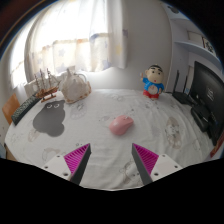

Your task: Arrange mouse

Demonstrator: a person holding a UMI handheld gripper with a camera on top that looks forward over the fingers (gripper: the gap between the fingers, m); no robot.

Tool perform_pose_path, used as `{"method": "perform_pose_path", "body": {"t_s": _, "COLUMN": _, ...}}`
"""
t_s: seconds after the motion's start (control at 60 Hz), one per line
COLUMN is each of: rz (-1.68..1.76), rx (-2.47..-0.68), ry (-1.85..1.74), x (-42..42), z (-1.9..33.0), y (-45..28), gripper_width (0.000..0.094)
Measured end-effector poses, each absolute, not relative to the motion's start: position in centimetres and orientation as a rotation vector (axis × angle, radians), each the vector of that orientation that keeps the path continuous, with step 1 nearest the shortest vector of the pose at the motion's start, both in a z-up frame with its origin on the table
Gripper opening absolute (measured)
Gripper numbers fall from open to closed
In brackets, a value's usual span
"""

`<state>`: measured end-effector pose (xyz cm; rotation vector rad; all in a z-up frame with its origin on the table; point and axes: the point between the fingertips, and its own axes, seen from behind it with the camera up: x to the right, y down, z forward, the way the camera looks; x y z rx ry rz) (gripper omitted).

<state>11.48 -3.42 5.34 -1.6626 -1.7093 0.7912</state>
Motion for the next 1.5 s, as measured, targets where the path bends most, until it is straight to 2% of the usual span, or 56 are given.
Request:
{"method": "perform_pose_path", "body": {"t_s": 0.183, "rz": 0.812, "rx": -1.638, "ry": -1.638, "x": 7.1, "z": 2.7, "y": -3.6, "gripper_width": 0.0858}}
{"method": "perform_pose_path", "body": {"t_s": 0.417, "rz": 0.804, "rx": -1.693, "ry": -1.601, "x": 2.5, "z": -0.6, "y": -2.1, "gripper_width": 0.0859}}
{"method": "perform_pose_path", "body": {"t_s": 1.083, "rz": 0.813, "rx": -1.670, "ry": -1.674, "x": -6.5, "z": -1.8, "y": -2.3, "gripper_width": 0.0856}}
{"method": "perform_pose_path", "body": {"t_s": 1.167, "rz": 0.800, "rx": -1.655, "ry": -1.674, "x": -7.1, "z": -1.7, "y": -2.3, "gripper_width": 0.0791}}
{"method": "perform_pose_path", "body": {"t_s": 1.283, "rz": 0.780, "rx": -1.624, "ry": -1.688, "x": -7.5, "z": -1.7, "y": -2.7, "gripper_width": 0.0534}}
{"method": "perform_pose_path", "body": {"t_s": 1.417, "rz": 0.727, "rx": -1.583, "ry": -1.716, "x": -7.5, "z": -1.2, "y": -3.0, "gripper_width": 0.0433}}
{"method": "perform_pose_path", "body": {"t_s": 1.5, "rz": 0.777, "rx": -1.580, "ry": -1.719, "x": -7.9, "z": 0.9, "y": -4.3, "gripper_width": 0.0388}}
